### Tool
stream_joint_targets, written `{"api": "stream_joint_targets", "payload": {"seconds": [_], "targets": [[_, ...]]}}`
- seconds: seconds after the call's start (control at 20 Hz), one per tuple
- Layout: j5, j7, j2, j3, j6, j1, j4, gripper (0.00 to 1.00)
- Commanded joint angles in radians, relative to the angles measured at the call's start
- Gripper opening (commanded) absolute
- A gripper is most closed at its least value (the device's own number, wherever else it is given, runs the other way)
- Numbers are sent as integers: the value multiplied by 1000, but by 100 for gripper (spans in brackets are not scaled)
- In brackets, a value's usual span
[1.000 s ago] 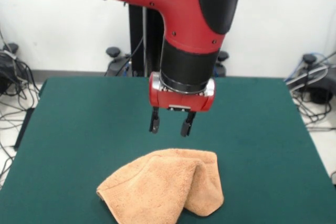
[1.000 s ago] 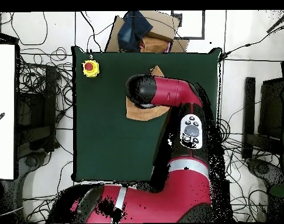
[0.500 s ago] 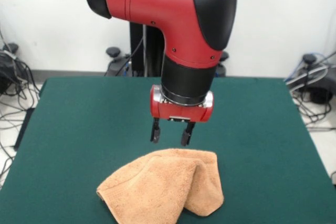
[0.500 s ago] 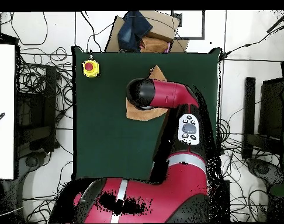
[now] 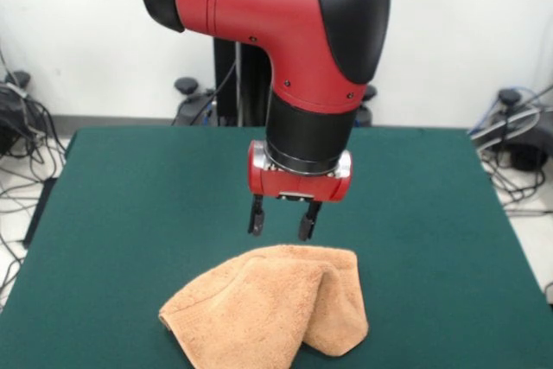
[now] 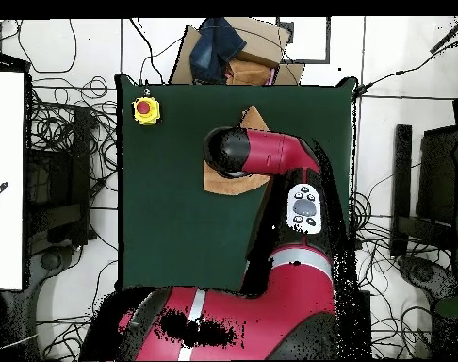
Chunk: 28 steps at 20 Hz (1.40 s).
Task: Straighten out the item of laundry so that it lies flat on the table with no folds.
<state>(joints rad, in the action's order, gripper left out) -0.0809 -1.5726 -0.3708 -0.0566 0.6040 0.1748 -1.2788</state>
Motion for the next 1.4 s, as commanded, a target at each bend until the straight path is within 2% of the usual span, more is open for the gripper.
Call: {"api": "stream_joint_targets", "payload": {"seconds": [0.05, 0.5, 0.8, 1.05, 1.4], "targets": [[-26, -72, 9, 101, -72, -9, -78, 100], [-37, -72, 22, 121, -165, 4, -99, 100], [-8, -72, 22, 80, 28, -31, -24, 100], [-1, -94, 59, 71, 42, -46, 34, 100], [-5, -88, 54, 79, 27, -50, 25, 100]]}}
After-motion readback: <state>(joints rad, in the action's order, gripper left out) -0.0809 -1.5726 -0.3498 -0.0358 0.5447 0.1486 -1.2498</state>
